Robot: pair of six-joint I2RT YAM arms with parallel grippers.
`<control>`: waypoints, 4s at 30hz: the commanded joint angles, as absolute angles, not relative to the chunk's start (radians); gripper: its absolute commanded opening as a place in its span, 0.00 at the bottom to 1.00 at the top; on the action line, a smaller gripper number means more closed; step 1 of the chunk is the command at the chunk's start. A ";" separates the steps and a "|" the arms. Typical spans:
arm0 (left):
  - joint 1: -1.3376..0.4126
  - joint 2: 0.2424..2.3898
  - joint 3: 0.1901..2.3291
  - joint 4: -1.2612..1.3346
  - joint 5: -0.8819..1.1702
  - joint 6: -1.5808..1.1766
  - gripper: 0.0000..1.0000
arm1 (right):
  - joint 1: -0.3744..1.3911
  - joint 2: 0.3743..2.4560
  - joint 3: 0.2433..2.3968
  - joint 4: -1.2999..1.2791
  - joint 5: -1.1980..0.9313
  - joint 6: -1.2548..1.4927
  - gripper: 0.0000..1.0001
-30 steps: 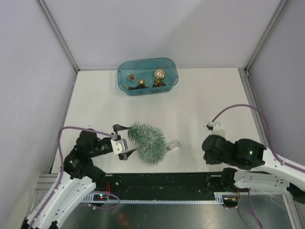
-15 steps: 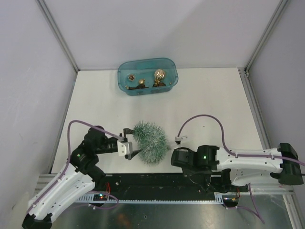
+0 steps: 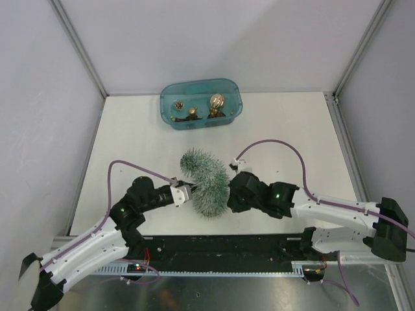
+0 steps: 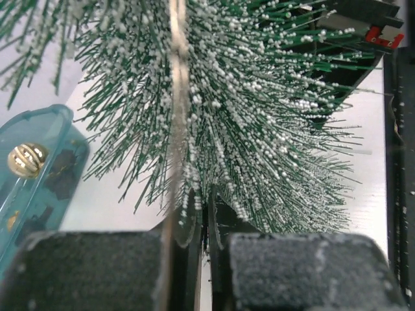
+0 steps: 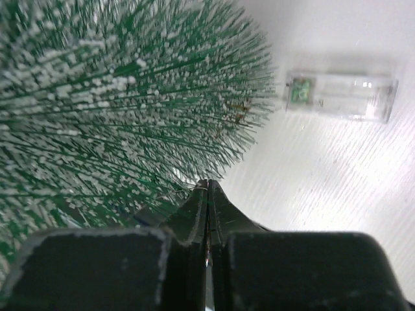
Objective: Decorate the small christmas tree
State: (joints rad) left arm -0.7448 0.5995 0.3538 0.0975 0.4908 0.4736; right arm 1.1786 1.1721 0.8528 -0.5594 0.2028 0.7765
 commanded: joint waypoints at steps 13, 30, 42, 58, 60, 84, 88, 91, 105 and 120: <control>-0.907 0.746 0.299 0.582 -0.160 0.477 0.00 | 0.788 1.080 0.820 -0.343 0.316 0.611 0.00; -0.907 0.706 0.243 0.551 -0.213 0.428 0.00 | 0.471 0.935 0.746 -0.605 0.237 0.592 0.00; -0.908 0.688 0.250 0.527 -0.216 0.385 0.06 | 0.895 0.991 0.662 -0.297 0.096 0.754 0.00; -0.901 0.556 0.309 0.238 -0.269 0.358 0.99 | 0.895 1.154 0.646 0.156 -0.159 0.823 0.00; -0.901 0.490 0.310 0.168 -0.271 0.349 1.00 | 0.888 1.163 0.644 0.180 -0.177 0.834 0.00; -0.902 0.362 0.412 -0.326 0.695 0.638 0.82 | 0.891 1.095 0.638 0.254 -0.110 1.093 0.00; -0.907 0.436 0.412 -0.320 0.731 0.715 0.80 | 0.899 1.059 0.632 0.219 -0.068 1.105 0.00; -0.910 0.478 0.406 -0.275 0.708 0.731 0.76 | 0.896 1.038 0.616 0.225 -0.057 1.111 0.00; -0.930 0.511 0.338 0.022 0.549 0.613 0.68 | 0.887 1.039 0.597 0.276 -0.096 1.131 0.00; -0.952 0.586 0.337 0.007 0.538 0.677 0.33 | 0.900 1.010 0.566 0.327 -0.083 1.164 0.00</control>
